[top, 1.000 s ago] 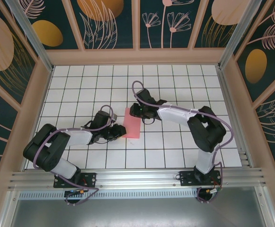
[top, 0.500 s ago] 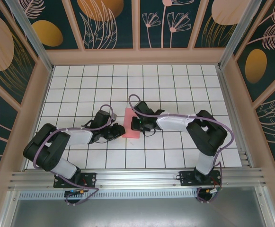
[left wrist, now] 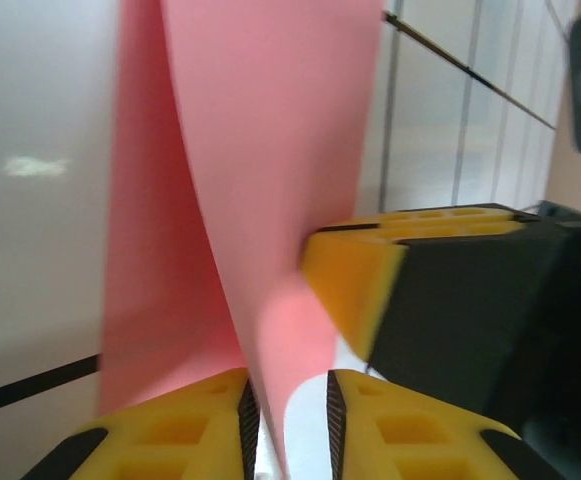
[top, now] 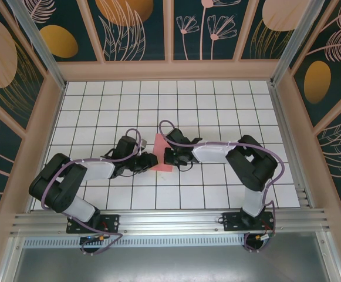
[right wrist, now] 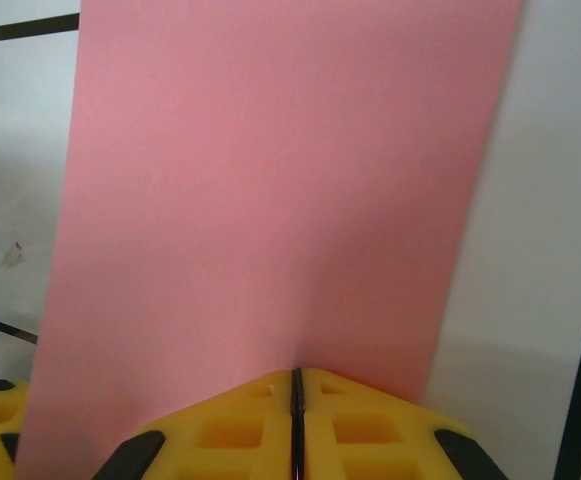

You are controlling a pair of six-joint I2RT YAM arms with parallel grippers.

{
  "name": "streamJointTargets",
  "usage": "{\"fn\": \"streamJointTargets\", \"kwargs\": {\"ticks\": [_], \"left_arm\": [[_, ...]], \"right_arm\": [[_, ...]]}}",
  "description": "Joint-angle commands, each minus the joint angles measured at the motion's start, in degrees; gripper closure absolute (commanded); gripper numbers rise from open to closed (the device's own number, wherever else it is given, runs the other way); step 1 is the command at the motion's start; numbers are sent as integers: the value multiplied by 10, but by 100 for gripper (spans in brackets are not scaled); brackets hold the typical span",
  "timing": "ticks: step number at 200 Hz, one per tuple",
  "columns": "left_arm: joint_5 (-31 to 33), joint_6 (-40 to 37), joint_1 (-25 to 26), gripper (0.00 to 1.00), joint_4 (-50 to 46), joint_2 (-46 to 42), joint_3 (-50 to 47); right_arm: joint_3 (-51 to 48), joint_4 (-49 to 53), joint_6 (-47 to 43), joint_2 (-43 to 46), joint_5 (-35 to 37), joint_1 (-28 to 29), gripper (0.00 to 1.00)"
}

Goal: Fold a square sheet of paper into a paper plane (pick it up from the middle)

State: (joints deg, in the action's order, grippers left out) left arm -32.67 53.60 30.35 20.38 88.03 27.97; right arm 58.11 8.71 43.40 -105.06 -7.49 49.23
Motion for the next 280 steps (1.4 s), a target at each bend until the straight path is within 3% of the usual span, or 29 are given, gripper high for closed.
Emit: {"fn": "streamJointTargets", "kwargs": {"ticks": [1,39,82,168,210,280], "left_arm": [[-36,18,4,72,52,-11,-1],[-37,29,4,69,70,-4,1],[-33,30,4,66,74,9,6],[-33,39,4,57,90,25,18],[-35,45,4,50,109,37,26],[-39,49,4,44,131,59,32]], "right_arm": [[-13,-8,2,-7,-16,0,87],[-38,-58,-4,45,-59,-12,85],[-49,-33,-10,87,-33,-23,83],[-59,-58,-7,34,-49,-34,86],[-72,-64,-6,59,-44,-36,85],[-133,-99,-9,150,-41,-48,65]]}}
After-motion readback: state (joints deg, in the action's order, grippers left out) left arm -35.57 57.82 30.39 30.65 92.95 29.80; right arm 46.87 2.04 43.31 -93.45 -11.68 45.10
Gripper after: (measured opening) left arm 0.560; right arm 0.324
